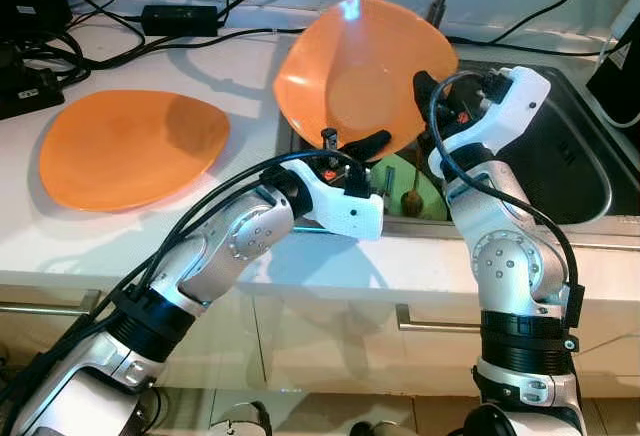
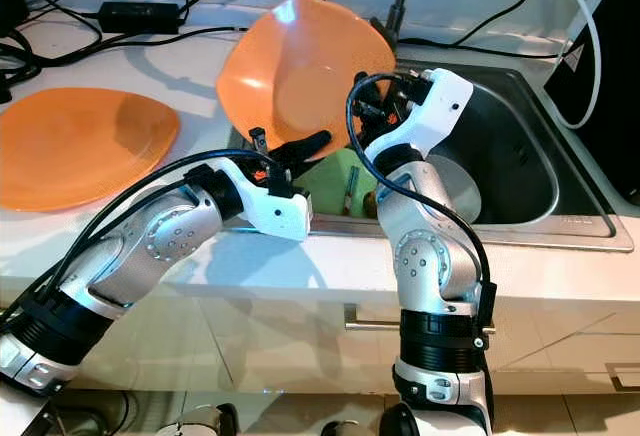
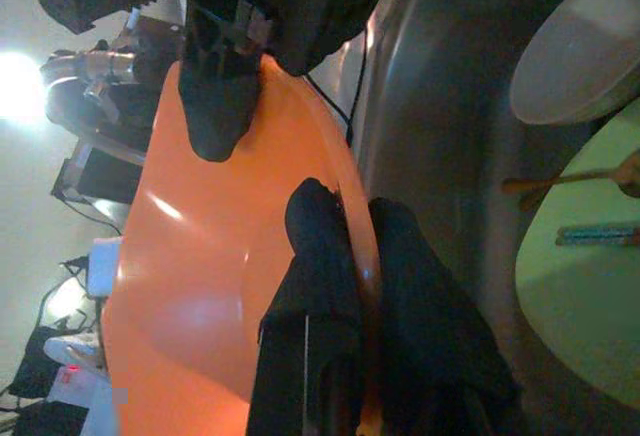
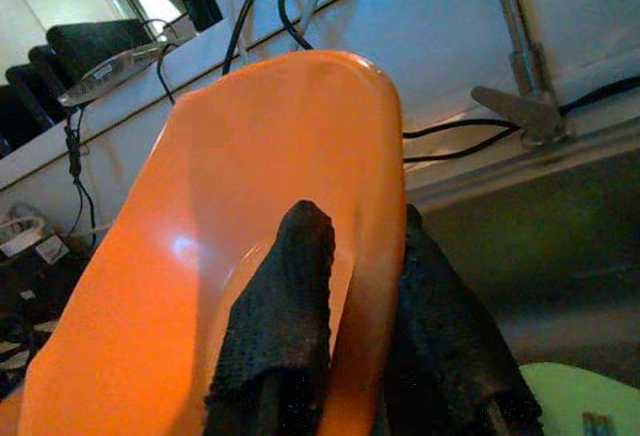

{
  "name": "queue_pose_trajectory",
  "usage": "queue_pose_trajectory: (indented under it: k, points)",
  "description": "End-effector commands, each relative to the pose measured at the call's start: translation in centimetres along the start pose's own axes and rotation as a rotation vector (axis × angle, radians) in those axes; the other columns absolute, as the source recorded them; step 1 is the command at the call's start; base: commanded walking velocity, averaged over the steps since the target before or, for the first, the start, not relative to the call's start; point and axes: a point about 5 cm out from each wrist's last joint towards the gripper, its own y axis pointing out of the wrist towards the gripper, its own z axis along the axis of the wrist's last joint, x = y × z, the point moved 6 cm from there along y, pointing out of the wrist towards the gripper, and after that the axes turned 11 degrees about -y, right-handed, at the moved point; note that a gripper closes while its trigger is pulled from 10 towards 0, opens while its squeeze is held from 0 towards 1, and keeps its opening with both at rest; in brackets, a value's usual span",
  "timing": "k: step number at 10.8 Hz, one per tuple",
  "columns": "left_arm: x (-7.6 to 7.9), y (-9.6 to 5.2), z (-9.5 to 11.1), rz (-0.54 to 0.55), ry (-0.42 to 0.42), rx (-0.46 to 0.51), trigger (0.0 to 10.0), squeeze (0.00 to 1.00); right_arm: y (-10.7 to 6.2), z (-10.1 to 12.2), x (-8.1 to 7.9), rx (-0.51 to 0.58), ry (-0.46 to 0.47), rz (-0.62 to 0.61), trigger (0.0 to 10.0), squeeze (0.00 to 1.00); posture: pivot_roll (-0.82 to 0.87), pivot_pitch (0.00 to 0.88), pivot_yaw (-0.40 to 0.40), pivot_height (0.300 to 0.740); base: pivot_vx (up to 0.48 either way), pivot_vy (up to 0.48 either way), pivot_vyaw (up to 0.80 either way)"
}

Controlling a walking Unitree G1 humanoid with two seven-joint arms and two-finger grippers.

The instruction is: Kitchen organization

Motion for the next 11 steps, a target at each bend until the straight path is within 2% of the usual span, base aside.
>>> queue_pose_trajectory:
  k: [1, 2, 3, 4, 7, 9, 10, 11]
  points:
    - [-1.2, -0.4, -1.4, 0.048, 0.013, -0.048, 10.0, 0.00, -0.2, 0.6, 0.9, 0.014, -0.012, -0.021, 0.0, 0.00, 0.08, 0.079, -0.073, 0.740, 0.000, 0.000, 0.00]
    - [-1.3, -0.5, -1.6, 0.052, 0.021, -0.058, 10.0, 0.00, -0.2, 0.6, 1.0, 0.015, -0.011, -0.021, 0.0, 0.00, 0.07, 0.078, -0.073, 0.740, 0.000, 0.000, 0.00]
    - [-1.5, -0.7, -2.1, 0.055, 0.020, -0.074, 10.0, 0.87, -0.2, 0.6, 1.0, 0.014, -0.010, -0.022, 0.0, 0.00, 0.08, 0.077, -0.073, 0.740, 0.000, 0.000, 0.00]
    - [-1.4, -0.7, -2.3, 0.053, 0.003, -0.080, 10.0, 1.00, -0.2, 0.6, 1.0, 0.013, -0.009, -0.021, 0.0, 0.00, 0.08, 0.077, -0.073, 0.740, 0.000, 0.000, 0.00]
    - [-1.4, -0.6, -1.9, 0.065, -0.012, -0.074, 10.0, 1.00, -0.2, 0.8, 1.2, 0.020, -0.012, -0.036, 0.0, 0.00, 0.08, 0.079, -0.075, 0.740, 0.000, 0.000, 0.00]
    - [-1.4, -0.5, -2.0, 0.068, -0.015, -0.079, 10.0, 1.00, -0.1, 2.2, 3.4, 0.079, -0.002, -0.150, 0.0, 0.00, 0.08, 0.085, -0.075, 0.740, 0.000, 0.000, 0.00]
    - [-1.2, -0.5, -1.9, 0.067, -0.022, -0.080, 10.0, 0.00, -0.1, 3.0, 5.5, 0.103, -0.015, -0.253, 0.0, 0.00, 0.08, 0.087, -0.076, 0.740, 0.000, 0.000, 0.00]
    - [-1.1, -0.4, -1.8, 0.066, -0.036, -0.079, 10.0, 0.00, -0.2, 3.6, 7.6, 0.125, -0.030, -0.353, 0.0, 0.00, 0.08, 0.088, -0.077, 0.740, 0.000, 0.000, 0.00]
